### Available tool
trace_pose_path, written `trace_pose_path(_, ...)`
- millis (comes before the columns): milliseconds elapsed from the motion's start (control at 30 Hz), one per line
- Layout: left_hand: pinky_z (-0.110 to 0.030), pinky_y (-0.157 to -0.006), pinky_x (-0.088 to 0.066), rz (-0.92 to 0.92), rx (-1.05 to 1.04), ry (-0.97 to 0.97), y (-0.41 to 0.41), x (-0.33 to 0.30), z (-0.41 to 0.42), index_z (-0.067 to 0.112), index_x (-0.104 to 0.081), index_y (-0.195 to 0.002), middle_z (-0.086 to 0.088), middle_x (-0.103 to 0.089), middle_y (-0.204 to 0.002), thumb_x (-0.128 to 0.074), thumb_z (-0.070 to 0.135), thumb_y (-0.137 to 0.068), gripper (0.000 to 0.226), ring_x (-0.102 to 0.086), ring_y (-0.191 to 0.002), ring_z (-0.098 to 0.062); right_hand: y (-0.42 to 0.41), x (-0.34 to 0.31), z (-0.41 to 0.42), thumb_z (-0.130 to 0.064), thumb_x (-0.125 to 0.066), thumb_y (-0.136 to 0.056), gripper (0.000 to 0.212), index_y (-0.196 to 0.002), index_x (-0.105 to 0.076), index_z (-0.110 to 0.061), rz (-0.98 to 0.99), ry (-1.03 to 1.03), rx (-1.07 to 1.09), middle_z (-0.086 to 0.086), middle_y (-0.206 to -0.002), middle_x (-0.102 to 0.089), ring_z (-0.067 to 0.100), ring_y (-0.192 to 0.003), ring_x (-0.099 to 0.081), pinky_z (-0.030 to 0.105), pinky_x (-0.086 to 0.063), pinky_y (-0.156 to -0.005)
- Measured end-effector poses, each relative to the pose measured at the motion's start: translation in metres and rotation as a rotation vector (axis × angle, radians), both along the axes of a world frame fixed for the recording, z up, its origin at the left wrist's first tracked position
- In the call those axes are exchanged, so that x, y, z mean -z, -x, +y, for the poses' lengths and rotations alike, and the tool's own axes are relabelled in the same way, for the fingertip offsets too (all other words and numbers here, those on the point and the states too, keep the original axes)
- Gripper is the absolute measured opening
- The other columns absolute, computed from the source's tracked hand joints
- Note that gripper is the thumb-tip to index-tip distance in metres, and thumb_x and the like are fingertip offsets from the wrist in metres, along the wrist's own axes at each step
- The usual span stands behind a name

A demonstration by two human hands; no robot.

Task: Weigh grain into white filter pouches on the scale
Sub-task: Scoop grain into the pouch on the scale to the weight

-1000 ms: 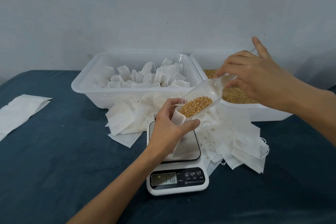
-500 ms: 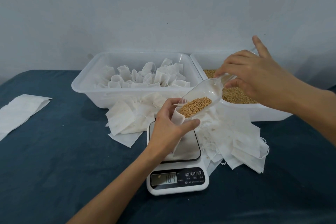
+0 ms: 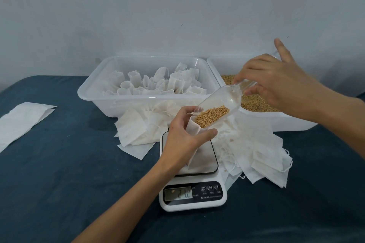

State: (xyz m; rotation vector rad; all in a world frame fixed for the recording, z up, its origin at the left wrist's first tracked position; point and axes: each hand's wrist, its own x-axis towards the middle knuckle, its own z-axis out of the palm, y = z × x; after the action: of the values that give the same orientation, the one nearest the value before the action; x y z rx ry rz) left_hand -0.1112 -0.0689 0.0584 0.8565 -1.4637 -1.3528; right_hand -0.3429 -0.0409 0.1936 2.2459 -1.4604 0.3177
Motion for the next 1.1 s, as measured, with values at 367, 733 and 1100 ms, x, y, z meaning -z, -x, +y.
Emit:
trace_pose_path(367,-0.02,-0.085,-0.057,-0.018,-0.006,0.012,-0.0007,0.0001,-0.0002,0.026,-0.06,-0.124,0.011,-0.076,-0.116,-0.089,0.011,-0.082,0.053,-0.074,-0.104,-0.01,0.0011,0.0014,-0.0012,-0.009,-0.079,-0.083,0.033,-0.114,-0.072,-0.017,0.012,0.004,-0.003,0.0,-0.107,-0.068,0.029,-0.115,-0.06,0.067,-0.003,-0.119)
trace_pose_path(733,-0.031,-0.093,-0.059,-0.03,-0.005,0.008,-0.0007,0.0008,-0.0002,0.028,-0.06,-0.123,0.013,-0.076,-0.115,-0.09,0.013,-0.081,0.054,-0.074,-0.105,-0.011,0.0012,-0.0001,0.0003,-0.009,-0.077,-0.084,0.031,-0.114,-0.072,-0.015,0.004,0.007,0.008,0.002,-0.106,-0.069,0.03,-0.115,-0.061,0.067,-0.002,-0.12)
trace_pose_path(1100,-0.034,-0.094,-0.059,-0.032,-0.01,0.015,-0.0001,-0.0006,0.0003,0.03,-0.06,-0.124,0.016,-0.075,-0.115,-0.088,0.027,-0.071,0.059,-0.074,-0.104,-0.01,0.0013,0.0005,0.0005,-0.011,-0.076,-0.086,0.031,-0.116,-0.071,-0.016,0.003,-0.005,0.022,0.001,-0.109,-0.069,0.028,-0.118,-0.059,0.065,0.0,-0.121)
